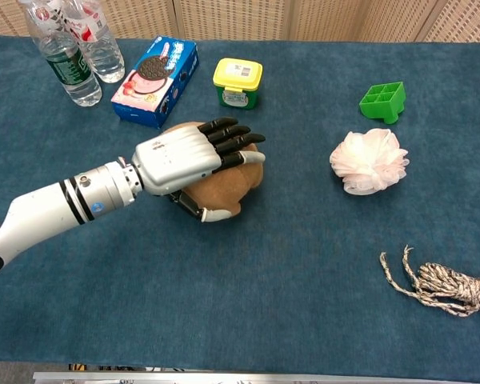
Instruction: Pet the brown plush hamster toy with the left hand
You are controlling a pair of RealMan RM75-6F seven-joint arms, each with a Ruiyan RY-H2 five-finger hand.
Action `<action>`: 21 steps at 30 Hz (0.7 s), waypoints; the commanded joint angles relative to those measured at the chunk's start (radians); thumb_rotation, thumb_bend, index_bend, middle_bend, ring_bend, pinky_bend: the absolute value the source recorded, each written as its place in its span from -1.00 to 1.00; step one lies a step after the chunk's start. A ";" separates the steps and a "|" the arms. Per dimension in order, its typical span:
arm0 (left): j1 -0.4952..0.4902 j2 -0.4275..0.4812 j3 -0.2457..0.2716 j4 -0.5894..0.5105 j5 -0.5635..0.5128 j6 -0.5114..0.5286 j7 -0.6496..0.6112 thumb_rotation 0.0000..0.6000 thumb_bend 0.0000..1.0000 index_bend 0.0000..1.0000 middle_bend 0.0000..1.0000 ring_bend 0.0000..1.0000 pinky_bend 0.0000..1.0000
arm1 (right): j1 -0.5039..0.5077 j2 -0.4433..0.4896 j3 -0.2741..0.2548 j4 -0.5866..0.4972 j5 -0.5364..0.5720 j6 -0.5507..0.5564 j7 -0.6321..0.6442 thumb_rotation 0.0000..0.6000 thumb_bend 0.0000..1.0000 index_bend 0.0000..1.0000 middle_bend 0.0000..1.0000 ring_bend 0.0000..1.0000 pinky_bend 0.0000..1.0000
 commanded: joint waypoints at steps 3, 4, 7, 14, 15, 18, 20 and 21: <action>0.012 0.024 0.005 -0.036 -0.002 0.014 -0.006 -0.31 -0.53 -0.83 -1.00 -0.99 -1.00 | -0.002 -0.001 -0.001 0.002 0.000 0.001 0.004 1.00 -1.00 -0.36 -0.40 -0.61 -0.63; 0.013 0.027 0.008 -0.045 0.002 0.016 -0.005 -0.31 -0.53 -0.83 -1.00 -0.99 -1.00 | -0.002 -0.001 -0.001 0.003 -0.001 0.000 0.005 1.00 -1.00 -0.36 -0.40 -0.61 -0.63; 0.015 0.036 0.018 -0.075 0.015 0.021 -0.005 -0.30 -0.53 -0.83 -1.00 -0.99 -1.00 | -0.002 -0.002 -0.002 0.005 -0.003 0.000 0.009 1.00 -1.00 -0.36 -0.40 -0.61 -0.63; 0.016 0.052 0.017 -0.119 0.011 0.011 0.006 -0.31 -0.53 -0.83 -1.00 -0.99 -1.00 | -0.006 -0.001 -0.002 0.009 -0.006 0.004 0.018 1.00 -1.00 -0.36 -0.40 -0.61 -0.63; 0.016 0.055 0.015 -0.123 0.008 0.011 0.007 -0.31 -0.53 -0.83 -1.00 -0.99 -1.00 | -0.006 -0.001 -0.002 0.010 -0.006 0.004 0.019 1.00 -1.00 -0.36 -0.40 -0.61 -0.63; 0.019 0.063 0.010 -0.138 0.005 0.015 0.010 -0.30 -0.53 -0.83 -1.00 -0.99 -1.00 | -0.006 -0.001 -0.003 0.012 -0.007 0.003 0.023 1.00 -1.00 -0.36 -0.40 -0.61 -0.63; 0.021 0.069 0.007 -0.147 0.005 0.020 0.011 -0.30 -0.53 -0.83 -1.00 -0.99 -1.00 | -0.006 -0.002 -0.003 0.014 -0.008 0.002 0.024 1.00 -1.00 -0.36 -0.40 -0.61 -0.63; 0.021 0.072 0.005 -0.152 0.005 0.022 0.012 -0.31 -0.53 -0.83 -1.00 -0.99 -1.00 | -0.006 -0.003 -0.003 0.015 -0.009 0.002 0.026 1.00 -1.00 -0.36 -0.40 -0.61 -0.63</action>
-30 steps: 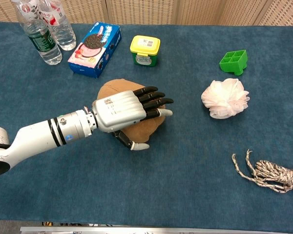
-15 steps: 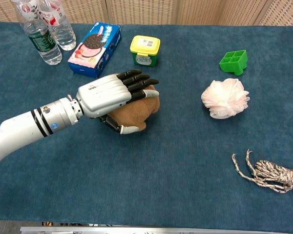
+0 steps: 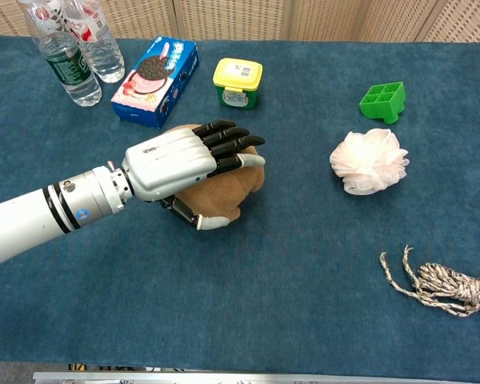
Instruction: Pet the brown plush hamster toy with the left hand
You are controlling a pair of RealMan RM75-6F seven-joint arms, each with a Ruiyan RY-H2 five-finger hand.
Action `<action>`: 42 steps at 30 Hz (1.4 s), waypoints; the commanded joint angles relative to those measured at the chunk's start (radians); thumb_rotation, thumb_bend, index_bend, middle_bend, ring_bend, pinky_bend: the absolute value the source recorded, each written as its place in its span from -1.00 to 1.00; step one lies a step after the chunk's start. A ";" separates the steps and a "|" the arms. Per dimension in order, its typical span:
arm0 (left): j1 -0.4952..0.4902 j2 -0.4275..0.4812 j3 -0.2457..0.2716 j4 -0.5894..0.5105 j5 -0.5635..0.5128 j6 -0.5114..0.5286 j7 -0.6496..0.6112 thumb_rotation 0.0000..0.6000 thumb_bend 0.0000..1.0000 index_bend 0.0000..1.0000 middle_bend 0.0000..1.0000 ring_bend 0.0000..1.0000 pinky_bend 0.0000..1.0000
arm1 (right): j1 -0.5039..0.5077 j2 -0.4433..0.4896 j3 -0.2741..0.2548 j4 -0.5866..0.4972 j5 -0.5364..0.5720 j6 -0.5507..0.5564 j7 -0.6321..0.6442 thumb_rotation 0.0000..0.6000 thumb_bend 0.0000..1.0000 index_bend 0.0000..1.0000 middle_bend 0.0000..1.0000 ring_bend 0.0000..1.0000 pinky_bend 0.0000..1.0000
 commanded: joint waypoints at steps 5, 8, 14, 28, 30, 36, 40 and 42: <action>0.005 0.020 -0.013 -0.033 -0.007 0.011 -0.003 -0.31 -0.53 -0.83 -1.00 -0.99 -1.00 | 0.001 -0.003 -0.001 0.005 -0.004 -0.002 0.006 1.00 -1.00 -0.36 -0.40 -0.61 -0.63; 0.008 0.025 -0.018 -0.041 -0.011 0.014 -0.001 -0.31 -0.53 -0.83 -1.00 -0.99 -1.00 | 0.001 -0.004 0.000 0.005 -0.004 -0.002 0.007 1.00 -1.00 -0.36 -0.40 -0.61 -0.63; 0.010 0.030 -0.022 -0.048 -0.012 0.014 0.001 -0.30 -0.54 -0.83 -1.00 -0.99 -1.00 | 0.000 -0.004 -0.001 0.007 -0.004 -0.001 0.009 1.00 -1.00 -0.36 -0.40 -0.61 -0.63; 0.096 0.152 -0.066 -0.065 -0.125 0.093 -0.045 -0.31 -0.53 -0.83 -1.00 -0.99 -1.00 | 0.012 -0.002 -0.006 0.020 -0.009 -0.036 0.027 1.00 -1.00 -0.36 -0.40 -0.61 -0.63; 0.123 0.184 -0.067 -0.075 -0.145 0.116 -0.060 -0.31 -0.54 -0.83 -1.00 -0.99 -1.00 | 0.015 -0.003 -0.006 0.024 -0.009 -0.039 0.030 1.00 -1.00 -0.36 -0.40 -0.61 -0.63; 0.206 0.266 -0.040 -0.110 -0.184 0.166 -0.074 -0.30 -0.53 -0.83 -1.00 -0.99 -1.00 | 0.025 -0.015 -0.007 0.041 -0.014 -0.053 0.037 1.00 -1.00 -0.36 -0.40 -0.61 -0.63; 0.264 0.316 -0.030 -0.139 -0.225 0.201 -0.077 -0.31 -0.53 -0.83 -1.00 -0.99 -1.00 | 0.028 -0.015 -0.014 0.051 -0.023 -0.063 0.042 1.00 -1.00 -0.38 -0.40 -0.61 -0.63; 0.297 0.342 -0.029 -0.156 -0.256 0.217 -0.090 -0.31 -0.53 -0.83 -1.00 -0.99 -1.00 | 0.029 -0.013 -0.021 0.058 -0.034 -0.067 0.043 1.00 -1.00 -0.41 -0.40 -0.61 -0.63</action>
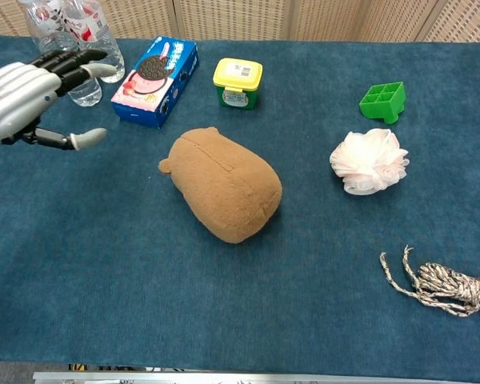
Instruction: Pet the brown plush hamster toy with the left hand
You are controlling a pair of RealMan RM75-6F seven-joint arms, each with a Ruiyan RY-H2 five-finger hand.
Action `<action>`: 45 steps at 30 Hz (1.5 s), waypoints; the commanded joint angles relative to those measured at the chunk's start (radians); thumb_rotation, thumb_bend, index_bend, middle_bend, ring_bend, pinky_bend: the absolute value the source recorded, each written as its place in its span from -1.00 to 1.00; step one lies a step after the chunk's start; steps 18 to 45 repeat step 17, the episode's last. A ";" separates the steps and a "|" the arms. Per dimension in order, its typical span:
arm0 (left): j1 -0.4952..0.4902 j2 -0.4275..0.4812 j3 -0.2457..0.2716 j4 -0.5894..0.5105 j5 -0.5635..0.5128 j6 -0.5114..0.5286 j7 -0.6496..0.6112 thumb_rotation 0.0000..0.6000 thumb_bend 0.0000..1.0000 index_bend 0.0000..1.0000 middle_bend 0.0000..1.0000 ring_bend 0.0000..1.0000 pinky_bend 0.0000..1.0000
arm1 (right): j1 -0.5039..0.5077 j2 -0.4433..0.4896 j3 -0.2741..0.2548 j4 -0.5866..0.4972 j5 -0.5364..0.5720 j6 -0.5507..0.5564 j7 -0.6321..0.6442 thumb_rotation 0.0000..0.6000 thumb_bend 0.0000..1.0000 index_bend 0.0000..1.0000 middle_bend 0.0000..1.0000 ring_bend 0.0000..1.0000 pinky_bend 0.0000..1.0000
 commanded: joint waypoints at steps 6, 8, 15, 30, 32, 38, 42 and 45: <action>0.131 0.091 -0.001 -0.049 -0.122 0.084 -0.039 -0.27 -0.53 -0.83 -1.00 -0.99 -1.00 | -0.003 -0.007 -0.016 0.021 -0.027 0.001 0.020 1.00 -1.00 -0.44 -0.40 -0.61 -0.63; 0.167 0.105 -0.006 -0.063 -0.145 0.114 -0.047 -0.18 -0.53 -0.82 -0.99 -0.99 -1.00 | -0.004 -0.012 -0.018 0.027 -0.031 0.004 0.022 1.00 -1.00 -0.44 -0.40 -0.61 -0.63; 0.262 0.114 -0.007 -0.081 -0.156 0.212 -0.044 0.18 -0.53 -0.81 -0.97 -0.98 -1.00 | 0.002 -0.015 -0.020 0.028 -0.048 0.007 0.023 1.00 -1.00 -0.44 -0.40 -0.61 -0.63; 0.286 0.112 -0.006 -0.081 -0.149 0.238 -0.043 0.22 -0.53 -0.81 -0.96 -0.97 -1.00 | -0.001 -0.013 -0.020 0.024 -0.056 0.015 0.027 1.00 -1.00 -0.44 -0.40 -0.61 -0.63; 0.286 0.112 -0.006 -0.081 -0.149 0.238 -0.043 0.22 -0.53 -0.81 -0.96 -0.97 -1.00 | -0.001 -0.013 -0.020 0.024 -0.056 0.015 0.027 1.00 -1.00 -0.44 -0.40 -0.61 -0.63; 0.286 0.112 -0.006 -0.081 -0.149 0.238 -0.043 0.22 -0.53 -0.81 -0.96 -0.97 -1.00 | -0.001 -0.013 -0.020 0.024 -0.056 0.015 0.027 1.00 -1.00 -0.44 -0.40 -0.61 -0.63; 0.286 0.112 -0.006 -0.081 -0.149 0.238 -0.043 0.22 -0.53 -0.81 -0.96 -0.97 -1.00 | -0.001 -0.013 -0.020 0.024 -0.056 0.015 0.027 1.00 -1.00 -0.44 -0.40 -0.61 -0.63; 0.286 0.112 -0.006 -0.081 -0.149 0.238 -0.043 0.22 -0.53 -0.81 -0.96 -0.97 -1.00 | -0.001 -0.013 -0.020 0.024 -0.056 0.015 0.027 1.00 -1.00 -0.44 -0.40 -0.61 -0.63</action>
